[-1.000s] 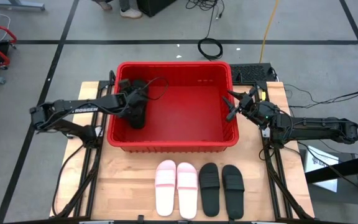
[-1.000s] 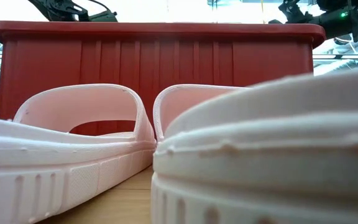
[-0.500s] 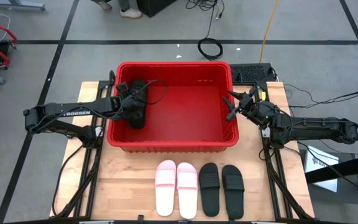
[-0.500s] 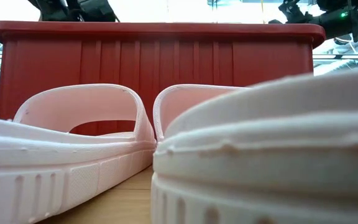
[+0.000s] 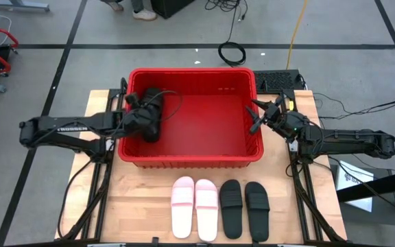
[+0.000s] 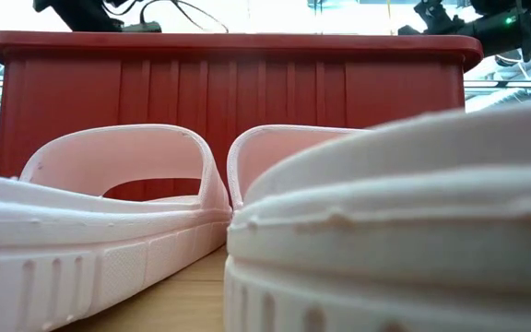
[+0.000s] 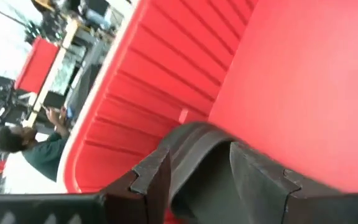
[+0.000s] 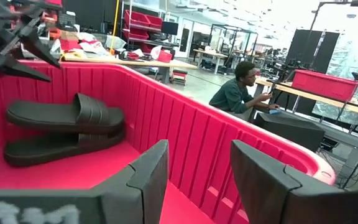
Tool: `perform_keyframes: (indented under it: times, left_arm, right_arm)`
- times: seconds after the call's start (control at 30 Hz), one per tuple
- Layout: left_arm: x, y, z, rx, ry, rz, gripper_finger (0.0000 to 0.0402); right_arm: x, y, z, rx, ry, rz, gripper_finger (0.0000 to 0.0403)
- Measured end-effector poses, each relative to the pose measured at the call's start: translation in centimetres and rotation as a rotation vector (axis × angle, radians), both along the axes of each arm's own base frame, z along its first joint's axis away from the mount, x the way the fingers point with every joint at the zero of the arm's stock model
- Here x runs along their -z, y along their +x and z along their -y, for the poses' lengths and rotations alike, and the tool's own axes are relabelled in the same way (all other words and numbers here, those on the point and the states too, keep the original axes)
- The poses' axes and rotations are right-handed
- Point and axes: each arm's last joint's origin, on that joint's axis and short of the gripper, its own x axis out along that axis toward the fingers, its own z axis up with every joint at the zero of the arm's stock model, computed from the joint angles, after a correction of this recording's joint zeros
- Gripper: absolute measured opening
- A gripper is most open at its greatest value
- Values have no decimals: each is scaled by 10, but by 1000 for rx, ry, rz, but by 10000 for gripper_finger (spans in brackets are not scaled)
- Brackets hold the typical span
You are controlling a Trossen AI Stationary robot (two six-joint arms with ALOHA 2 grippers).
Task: Pick and place slides into bin
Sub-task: Put the left pink slipper into the organizer bin
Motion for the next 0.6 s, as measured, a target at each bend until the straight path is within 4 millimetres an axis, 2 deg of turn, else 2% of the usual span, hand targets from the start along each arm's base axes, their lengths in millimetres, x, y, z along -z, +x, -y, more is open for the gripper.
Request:
perform_keyframes:
  times: [0.1,0.43,0.6]
  left_arm:
    - [-6,-1,8,20,27,17,173]
    - [-49,9,39,110,83,138,173]
    - [-56,8,63,187,82,179,172]
  right_arm:
    - [-1,1,-1,-53,7,21,164]
    - [-6,4,-6,-238,21,90,164]
    - [-11,4,-8,-337,26,147,164]
